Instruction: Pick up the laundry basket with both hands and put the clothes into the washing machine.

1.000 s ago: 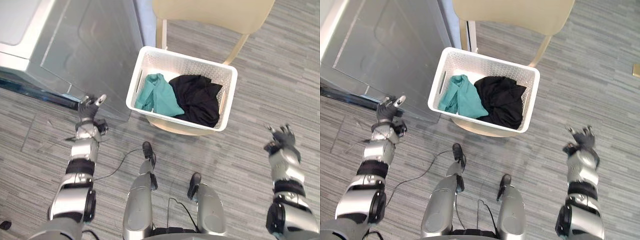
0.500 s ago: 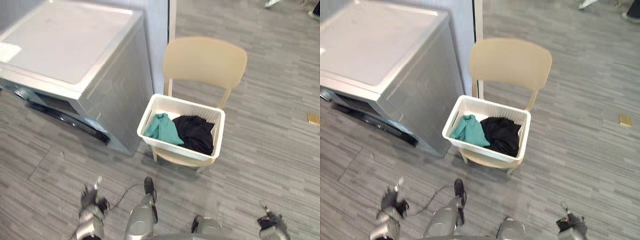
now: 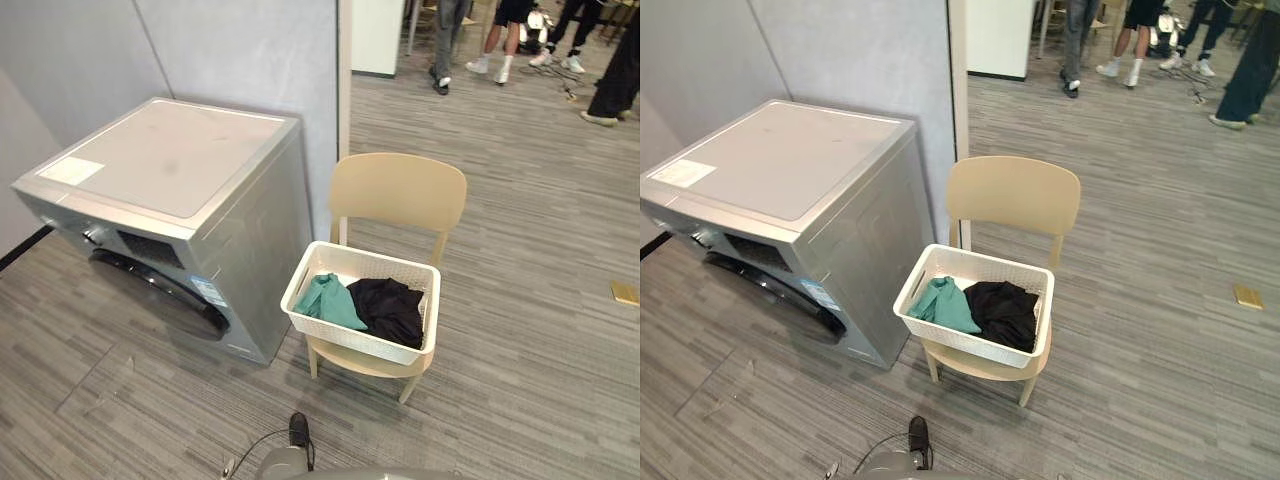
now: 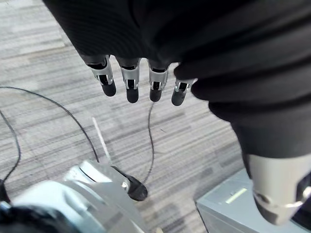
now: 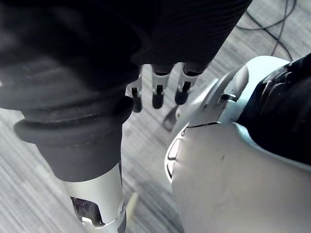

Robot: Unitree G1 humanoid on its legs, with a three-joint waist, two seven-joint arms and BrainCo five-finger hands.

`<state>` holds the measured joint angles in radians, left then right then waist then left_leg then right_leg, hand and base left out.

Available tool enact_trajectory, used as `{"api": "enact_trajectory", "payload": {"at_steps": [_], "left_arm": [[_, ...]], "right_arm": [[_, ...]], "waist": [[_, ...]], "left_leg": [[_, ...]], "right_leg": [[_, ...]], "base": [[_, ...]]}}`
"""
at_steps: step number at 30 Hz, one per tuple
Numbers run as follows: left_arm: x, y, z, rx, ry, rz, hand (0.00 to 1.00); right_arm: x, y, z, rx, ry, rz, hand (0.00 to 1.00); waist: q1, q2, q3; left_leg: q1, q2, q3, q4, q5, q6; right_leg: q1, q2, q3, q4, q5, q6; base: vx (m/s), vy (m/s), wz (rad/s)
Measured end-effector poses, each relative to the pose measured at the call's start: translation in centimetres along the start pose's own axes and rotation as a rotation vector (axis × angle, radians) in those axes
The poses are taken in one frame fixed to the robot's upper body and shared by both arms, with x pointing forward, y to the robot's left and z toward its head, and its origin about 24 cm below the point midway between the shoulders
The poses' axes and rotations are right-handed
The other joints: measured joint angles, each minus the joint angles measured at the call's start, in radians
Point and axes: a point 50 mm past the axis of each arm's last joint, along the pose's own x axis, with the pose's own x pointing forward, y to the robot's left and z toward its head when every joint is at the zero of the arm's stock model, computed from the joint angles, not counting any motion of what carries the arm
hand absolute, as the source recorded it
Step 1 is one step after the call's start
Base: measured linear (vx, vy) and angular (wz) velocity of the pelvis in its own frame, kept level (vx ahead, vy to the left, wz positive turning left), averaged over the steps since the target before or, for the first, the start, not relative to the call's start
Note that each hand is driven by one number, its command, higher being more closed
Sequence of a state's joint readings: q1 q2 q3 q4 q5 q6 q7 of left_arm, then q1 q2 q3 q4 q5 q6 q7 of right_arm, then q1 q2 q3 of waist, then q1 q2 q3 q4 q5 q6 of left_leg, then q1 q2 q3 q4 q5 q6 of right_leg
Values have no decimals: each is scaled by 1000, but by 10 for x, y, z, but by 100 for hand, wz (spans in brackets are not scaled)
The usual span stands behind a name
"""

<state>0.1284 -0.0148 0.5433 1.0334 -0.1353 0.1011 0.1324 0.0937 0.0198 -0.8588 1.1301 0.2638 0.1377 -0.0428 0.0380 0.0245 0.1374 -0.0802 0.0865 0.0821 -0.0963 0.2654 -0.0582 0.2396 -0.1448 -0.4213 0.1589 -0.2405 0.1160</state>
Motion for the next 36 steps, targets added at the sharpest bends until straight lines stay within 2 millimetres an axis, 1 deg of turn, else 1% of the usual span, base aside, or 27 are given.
{"api": "enact_trajectory", "payload": {"at_steps": [1, 2, 3, 4, 5, 6, 7, 8, 9, 10, 11, 14, 15, 16, 17, 19, 21, 23, 24, 25, 26, 27, 28, 29, 31, 33, 36], "left_arm": [[-2, -12, 17, 17, -81, -45, 0], [-7, -24, 35, 33, -176, -96, 0], [-10, -31, 43, 35, -219, -123, 0], [-15, -43, 58, 30, -295, -166, 0], [-18, -53, 66, 22, -323, -191, 0], [-18, -56, 66, 18, -318, -197, 0], [-18, -60, 69, 2, -314, -199, 0], [-16, -55, 69, -36, -308, -183, 0], [-14, -51, 66, -59, -290, -165, 0], [-10, -44, 55, -97, -236, -133, 0], [-6, -34, 45, -138, -186, -95, 0], [-1, -20, 14, -202, -41, -35, 0], [0, -12, -6, -178, 36, -6, 0], [0, -11, -9, -172, 44, -2, 0], [1, -4, -9, -137, 50, 14, 0], [1, 11, -12, -96, 63, 48, 0], [2, 13, -10, -63, 55, 47, 0], [2, 6, -4, -25, 33, 22, 0], [2, 4, -2, -12, 27, 17, 0], [2, 1, -1, 17, 17, 6, 0], [2, -2, -1, 56, 14, -7, 0], [2, -4, 3, 73, 3, -14, 0], [3, -2, 7, 76, -8, -8, 0], [4, 4, 16, 82, -30, 7, 0], [4, 4, 23, 95, -56, 7, 0], [3, -6, 26, 95, -74, -19, 0], [1, -27, 40, 78, -113, -68, 0]], "right_arm": [[0, 5, 5, -70, -12, 13, 0], [0, 12, 14, -152, -41, 29, 0], [0, 19, 21, -182, -68, 47, 0], [-2, 29, 32, -215, -122, 71, 0], [-3, 36, 41, -241, -160, 81, 0], [-4, 42, 45, -250, -172, 88, 0], [-5, 51, 45, -264, -185, 107, 0], [-7, 62, 49, -284, -213, 131, 0], [-8, 65, 52, -284, -229, 133, 0], [-10, 69, 55, -279, -252, 142, 0], [-10, 70, 53, -271, -245, 147, 0], [-8, 67, 49, -248, -216, 135, 0], [-5, 63, 47, -218, -183, 117, 0], [-5, 61, 47, -217, -177, 110, 0], [-4, 64, 39, -205, -142, 117, 0], [-4, 68, 28, -205, -102, 128, 0], [-4, 67, 29, -206, -104, 127, 0], [-3, 63, 36, -227, -118, 116, 0], [-3, 63, 39, -233, -133, 115, 0], [-5, 62, 52, -234, -175, 112, 0], [-5, 60, 58, -237, -201, 110, 0], [-6, 60, 59, -235, -203, 113, 0], [-5, 61, 55, -224, -193, 122, 0], [-5, 66, 39, -210, -156, 150, 0], [-7, 71, 31, -184, -150, 188, 0], [-8, 72, 28, -166, -148, 198, 0], [-9, 73, 30, -148, -158, 201, 0]], "waist": [[4, 3, 1], [8, 14, 7], [11, 14, 14], [21, 22, 31], [33, 46, 57], [31, 27, 60], [34, -26, 86], [31, -38, 87], [32, -44, 89], [32, -34, 84], [31, -26, 80], [28, 3, 60], [25, 36, 49], [23, 45, 42], [21, 20, 49], [26, -6, 40], [30, -26, 39], [27, -16, 33], [27, -13, 33], [5, -14, 37], [-19, 18, 37], [-28, 26, 40], [-30, 22, 45], [-26, 5, 52], [-32, -31, 57], [-47, -33, 59], [-64, -24, 61]], "left_leg": [[-45, -3, -53, 2, 40, 6], [-107, -5, -105, 10, 71, 0], [-147, -9, -134, 24, 83, -4], [-224, -22, -198, 55, 74, -30], [-253, -33, -219, 44, 8, -71], [-259, -36, -178, 46, -77, -62], [-295, -51, 13, 144, -102, 51], [-327, -45, 156, 325, -122, 121], [-325, -26, 206, 402, -155, 155], [-288, 18, 251, 506, -207, 162], [-229, 68, 257, 562, -277, 109], [-98, 171, 252, 508, -336, 5], [37, 182, 210, 236, -277, -103], [56, 177, 204, 204, -277, -105], [77, 144, 191, 155, -246, -99], [78, 98, 171, 176, -260, -81], [74, 67, 164, 238, -305, -51], [34, 19, 146, 322, -384, -10], [28, 0, 138, 327, -395, 0], [40, -31, 113, 320, -411, 18], [54, -35, 84, 316, -416, 36], [68, -30, 57, 312, -419, 49], [80, -27, 50, 305, -419, 54], [106, -23, 47, 283, -419, 58], [150, -22, 50, 250, -419, 58], [175, -17, 61, 224, -420, 56], [225, 14, 90, 174, -437, 28]], "right_leg": [[-34, 5, -43, 56, -21, 3], [-110, -1, -74, 165, -70, -15], [-152, -6, -92, 224, -98, -24], [-216, -19, -140, 329, -156, -27], [-221, -27, -208, 373, -179, -33], [-207, -47, -248, 365, -176, -37], [-203, -117, -326, 363, -159, -55], [-196, -164, -386, 354, -139, -63], [-186, -170, -422, 335, -126, -66], [-154, -169, -476, 297, -100, -67], [-130, -169, -513, 270, -77, -67], [-116, -156, -562, 233, -36, -46], [-104, -143, -591, 212, -3, -25], [-103, -141, -589, 207, 4, -20], [-89, -151, -569, 179, 42, -23], [-72, -179, -528, 150, 85, -22], [-51, -222, -511, 163, 100, -1], [-59, -305, -496, 261, 115, 18], [-74, -339, -476, 307, 121, 2], [-129, -385, -363, 413, 151, -134], [-204, -355, -144, 489, 191, -184], [-248, -286, 11, 529, 143, -123], [-278, -235, 81, 569, 112, -102], [-347, -152, 163, 647, 56, -84], [-440, -75, 134, 681, 4, -85], [-507, -65, 49, 601, 5, -85], [-539, -50, -59, 277, 80, -72]], "base": [[-117, -63, 117], [-211, -90, 122], [-230, -87, 134], [-281, -99, 159], [-230, -82, 173], [-220, -47, 180], [-128, -57, 172], [-93, -61, 162], [-100, -98, 144], [-127, -49, 122], [-125, -21, 110], [-39, 108, 93], [57, 224, 77], [76, 293, 83], [43, 198, 43], [71, 227, 42], [60, 195, 22], [3, 245, 21], [-73, 261, 43], [-32, 285, 64], [28, 321, 75], [83, 234, 59], [75, 164, 36], [75, 80, 19], [121, 2, 14], [148, -55, 8], [260, -138, 9]]}}
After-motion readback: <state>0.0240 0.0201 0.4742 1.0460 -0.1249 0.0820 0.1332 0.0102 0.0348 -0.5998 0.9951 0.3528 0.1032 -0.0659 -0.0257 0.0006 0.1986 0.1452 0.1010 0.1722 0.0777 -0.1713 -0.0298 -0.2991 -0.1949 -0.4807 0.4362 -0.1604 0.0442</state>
